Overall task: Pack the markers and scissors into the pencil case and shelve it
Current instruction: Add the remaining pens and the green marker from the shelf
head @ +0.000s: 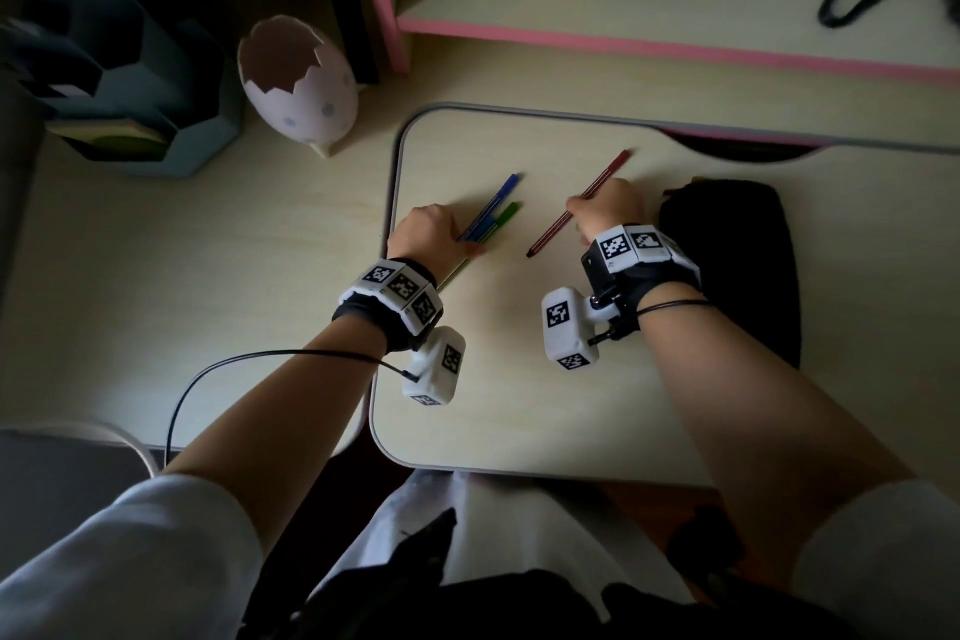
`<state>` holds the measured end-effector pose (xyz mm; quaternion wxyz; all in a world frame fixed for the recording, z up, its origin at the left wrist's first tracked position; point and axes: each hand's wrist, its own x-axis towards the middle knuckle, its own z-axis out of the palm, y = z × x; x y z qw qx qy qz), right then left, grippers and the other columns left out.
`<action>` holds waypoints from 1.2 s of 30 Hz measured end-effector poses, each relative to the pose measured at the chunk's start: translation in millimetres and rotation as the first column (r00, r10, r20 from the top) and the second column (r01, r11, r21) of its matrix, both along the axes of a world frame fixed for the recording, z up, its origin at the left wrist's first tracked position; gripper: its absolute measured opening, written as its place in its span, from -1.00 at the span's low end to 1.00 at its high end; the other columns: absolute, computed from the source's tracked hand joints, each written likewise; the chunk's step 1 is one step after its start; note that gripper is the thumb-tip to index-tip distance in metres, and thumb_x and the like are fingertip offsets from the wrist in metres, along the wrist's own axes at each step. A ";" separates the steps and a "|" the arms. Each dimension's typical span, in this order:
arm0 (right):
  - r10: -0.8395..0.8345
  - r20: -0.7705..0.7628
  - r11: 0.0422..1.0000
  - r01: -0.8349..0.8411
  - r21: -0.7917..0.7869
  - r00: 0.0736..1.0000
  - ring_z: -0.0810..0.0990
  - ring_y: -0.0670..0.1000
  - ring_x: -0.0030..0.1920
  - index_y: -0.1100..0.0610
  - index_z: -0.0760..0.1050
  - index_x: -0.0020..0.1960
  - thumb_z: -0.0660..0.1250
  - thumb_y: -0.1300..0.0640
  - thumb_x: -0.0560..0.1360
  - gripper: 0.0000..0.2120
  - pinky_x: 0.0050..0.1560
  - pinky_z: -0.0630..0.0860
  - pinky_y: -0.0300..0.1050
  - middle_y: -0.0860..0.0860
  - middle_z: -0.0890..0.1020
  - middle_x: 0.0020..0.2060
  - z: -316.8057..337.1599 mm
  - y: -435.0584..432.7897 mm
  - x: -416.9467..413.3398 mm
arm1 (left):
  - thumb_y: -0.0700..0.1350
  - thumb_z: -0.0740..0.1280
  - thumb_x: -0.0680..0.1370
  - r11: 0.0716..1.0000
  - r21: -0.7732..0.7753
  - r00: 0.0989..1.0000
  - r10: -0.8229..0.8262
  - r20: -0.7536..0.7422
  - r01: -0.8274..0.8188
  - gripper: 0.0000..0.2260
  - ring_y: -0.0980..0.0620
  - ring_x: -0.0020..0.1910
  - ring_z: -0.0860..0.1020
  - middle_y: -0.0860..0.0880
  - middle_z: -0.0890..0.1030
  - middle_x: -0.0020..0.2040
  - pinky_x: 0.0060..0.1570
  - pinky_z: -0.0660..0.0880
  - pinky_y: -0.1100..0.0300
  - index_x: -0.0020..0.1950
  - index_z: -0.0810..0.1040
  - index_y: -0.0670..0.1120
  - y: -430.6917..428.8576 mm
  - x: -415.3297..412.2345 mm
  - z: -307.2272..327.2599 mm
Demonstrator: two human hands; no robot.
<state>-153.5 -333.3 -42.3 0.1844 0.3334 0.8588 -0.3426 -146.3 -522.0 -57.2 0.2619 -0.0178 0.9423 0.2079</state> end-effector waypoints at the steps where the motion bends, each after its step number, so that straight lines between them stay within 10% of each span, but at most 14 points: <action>1: -0.007 0.005 1.000 0.007 -0.011 1.000 0.65 0.25 -0.05 0.31 0.52 -0.12 0.26 0.19 0.45 -0.83 0.01 0.61 0.09 0.27 0.66 -0.06 0.4 -0.8 2.0 | 0.13 0.43 0.37 1.000 0.004 1.000 0.004 0.009 -0.005 -0.63 -0.09 -0.21 0.50 -0.12 0.57 -0.13 -0.25 0.45 0.14 -0.11 0.53 -0.17 -0.5 0.6 -0.1; 19: 0.082 0.099 0.957 -0.051 -0.285 0.992 0.68 0.18 -0.28 0.36 0.59 -0.13 0.33 0.18 0.41 -0.78 -0.14 0.65 0.11 0.20 0.68 -0.29 -4.5 -68.4 55.3 | 0.01 0.46 0.38 0.998 0.057 0.999 0.029 0.018 -0.030 -0.75 -0.07 -0.22 0.44 -0.10 0.50 -0.21 -0.26 0.33 0.14 -0.20 0.44 -0.11 -39.2 37.9 1.6; 25: 0.113 0.078 0.948 -0.084 -0.306 0.990 0.55 0.05 -0.53 0.30 0.54 -0.24 0.32 0.21 0.44 -0.83 -0.55 0.51 -0.20 0.12 0.60 -0.43 -8.4 -91.4 60.9 | -0.08 0.48 0.37 0.994 0.105 0.999 0.036 0.013 -0.037 -0.76 -0.14 -0.07 0.55 -0.18 0.62 -0.06 -0.15 0.42 0.13 -0.07 0.55 -0.17 -48.4 42.4 1.6; 31: 0.087 0.013 0.967 -0.081 -0.243 0.996 0.66 0.23 -0.08 0.24 0.52 -0.10 0.31 -0.10 0.46 -0.63 0.02 0.60 0.12 0.21 0.67 -0.08 -11.3 -98.1 49.6 | -0.15 0.49 0.36 0.980 0.191 0.999 0.051 0.010 -0.052 -0.77 -0.09 -0.08 0.55 -0.17 0.63 -0.02 -0.10 0.41 0.21 -0.03 0.61 -0.19 -61.8 46.9 3.8; 36: 0.158 -0.027 0.981 -0.160 -0.110 0.987 0.66 0.17 -0.13 0.22 0.56 -0.03 0.42 -0.12 0.32 -0.57 -0.18 0.57 -0.09 0.13 0.67 -0.09 -12.4 -103.4 43.3 | -0.15 0.46 0.38 0.979 0.199 0.998 -0.056 0.013 0.053 -0.73 -0.02 -0.07 0.54 -0.10 0.59 -0.06 -0.06 0.43 0.20 0.06 0.61 -0.10 -61.8 51.2 2.7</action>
